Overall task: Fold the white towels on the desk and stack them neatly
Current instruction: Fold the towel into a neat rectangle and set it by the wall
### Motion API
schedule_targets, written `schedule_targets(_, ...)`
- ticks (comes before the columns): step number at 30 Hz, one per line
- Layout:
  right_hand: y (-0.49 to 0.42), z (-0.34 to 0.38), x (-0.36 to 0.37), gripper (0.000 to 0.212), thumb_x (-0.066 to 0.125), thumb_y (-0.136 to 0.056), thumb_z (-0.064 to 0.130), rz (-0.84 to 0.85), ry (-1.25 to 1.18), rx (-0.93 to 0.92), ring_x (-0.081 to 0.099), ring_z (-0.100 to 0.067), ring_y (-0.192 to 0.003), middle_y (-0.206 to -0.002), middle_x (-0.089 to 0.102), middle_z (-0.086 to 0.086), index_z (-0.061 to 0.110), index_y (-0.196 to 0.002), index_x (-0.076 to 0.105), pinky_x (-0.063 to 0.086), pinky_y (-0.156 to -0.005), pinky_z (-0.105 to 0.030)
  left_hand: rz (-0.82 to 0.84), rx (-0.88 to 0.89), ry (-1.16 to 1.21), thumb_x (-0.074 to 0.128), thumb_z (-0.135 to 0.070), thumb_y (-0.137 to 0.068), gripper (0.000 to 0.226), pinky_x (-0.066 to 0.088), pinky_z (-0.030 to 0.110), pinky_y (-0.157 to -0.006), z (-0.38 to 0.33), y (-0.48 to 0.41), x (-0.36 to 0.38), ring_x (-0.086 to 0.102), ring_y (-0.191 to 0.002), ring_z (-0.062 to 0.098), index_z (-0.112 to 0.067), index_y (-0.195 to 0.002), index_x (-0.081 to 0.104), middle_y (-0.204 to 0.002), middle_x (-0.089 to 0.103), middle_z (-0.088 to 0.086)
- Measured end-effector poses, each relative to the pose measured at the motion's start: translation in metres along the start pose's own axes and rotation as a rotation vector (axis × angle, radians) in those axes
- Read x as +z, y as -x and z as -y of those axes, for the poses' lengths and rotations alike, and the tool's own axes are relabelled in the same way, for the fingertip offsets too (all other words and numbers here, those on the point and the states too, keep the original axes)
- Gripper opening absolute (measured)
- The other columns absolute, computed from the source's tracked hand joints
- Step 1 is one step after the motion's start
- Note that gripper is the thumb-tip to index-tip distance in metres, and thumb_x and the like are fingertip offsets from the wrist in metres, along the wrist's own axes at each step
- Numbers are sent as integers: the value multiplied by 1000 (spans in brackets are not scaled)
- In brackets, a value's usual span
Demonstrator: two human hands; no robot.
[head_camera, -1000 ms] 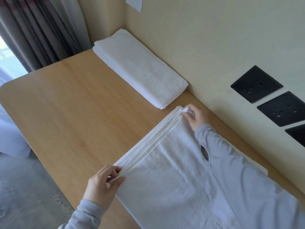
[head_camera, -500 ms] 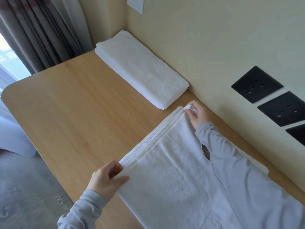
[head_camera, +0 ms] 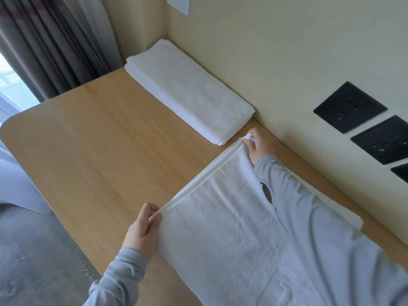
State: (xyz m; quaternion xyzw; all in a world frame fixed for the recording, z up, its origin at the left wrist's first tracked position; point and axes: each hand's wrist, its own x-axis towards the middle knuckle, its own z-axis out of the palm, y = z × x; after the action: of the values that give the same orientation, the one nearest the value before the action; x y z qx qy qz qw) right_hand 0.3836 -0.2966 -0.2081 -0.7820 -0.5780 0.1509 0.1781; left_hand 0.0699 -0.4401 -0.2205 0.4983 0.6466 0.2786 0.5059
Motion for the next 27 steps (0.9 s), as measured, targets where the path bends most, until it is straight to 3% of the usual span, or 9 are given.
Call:
schedule_targets(3, 0, 3, 3, 17, 44, -96, 27, 46, 198, -45, 54, -27, -74, -89, 55, -8, 11, -101, 46, 42, -59, -33, -72, 80, -194, 52, -5, -90, 28, 36, 14, -57, -2, 1, 2, 46, -64, 11, -28, -74, 46, -72, 57, -6)
schedule_targets(7, -7, 4, -1, 27, 55, -91, 33, 96, 111, 38, 51, -21, -77, -90, 53, -1, 12, -107, 47, 38, -65, -30, -201, 28, -212, 70, -23, -79, 20, 36, 11, -58, -7, 5, 1, 52, -67, 1, -23, -87, 52, -70, 60, -9)
schedule_targets(12, -12, 0, -9, 36, 58, -87, 44, 214, 20, 167, 48, -20, -74, -71, 47, 2, 17, -71, 41, 32, -66, -28, -215, -4, -348, 76, -26, -73, 19, 35, 22, -56, -6, 5, -3, 50, -63, 14, -16, -71, 60, -66, 57, -3)
schedule_targets(14, -9, 5, -9, 30, 54, -91, 40, 239, 83, 148, 48, -23, -77, -81, 50, -3, 11, -84, 48, 32, -66, -29, -167, 17, -424, 71, -24, -79, 20, 33, 28, -57, -7, 3, -4, 47, -63, 20, -18, -69, 55, -66, 52, -5)
schedule_targets(17, 3, 16, -15, 32, 58, -90, 27, 52, 329, -160, 53, -27, -96, -110, 54, -10, 7, -113, 51, 43, -78, -37, -183, 106, -446, 73, -20, -78, 15, 37, 30, -64, -11, 3, -4, 52, -72, 25, -15, -78, 58, -77, 54, -1)
schedule_targets(19, 17, 32, -19, 27, 62, -86, 18, -57, 304, -536, 55, -27, -100, -112, 59, -8, 9, -111, 58, 46, -84, -42, -252, 215, -491, 71, -30, -75, 24, 45, 37, -69, -18, 3, 1, 57, -76, 33, -8, -85, 66, -81, 59, 6)
schedule_targets(21, 37, 48, -13, 17, 63, -83, 15, 23, 238, -827, 59, -26, -94, -98, 66, -5, 9, -98, 66, 43, -82, -42, -245, 262, -596, 55, -50, -74, 43, 46, 40, -71, -30, -4, 14, 58, -80, 33, -11, -87, 68, -84, 61, 7)
schedule_targets(24, 61, 60, 5, 22, 59, -88, 27, 386, 328, -871, 54, -21, -100, -101, 63, -2, 12, -101, 66, 31, -91, -37, -101, 141, -681, 56, -58, -78, 47, 35, 33, -87, -45, -23, 44, 48, -105, 24, -20, -105, 61, -103, 54, 0)
schedule_targets(27, 56, 60, 11, 25, 53, -91, 36, 418, 366, -830, 46, -16, -102, -104, 55, 1, 15, -102, 62, 26, -91, -29, -90, 116, -618, 56, -56, -80, 45, 33, 27, -92, -50, -40, 59, 44, -108, 21, -19, -105, 60, -107, 52, -1)
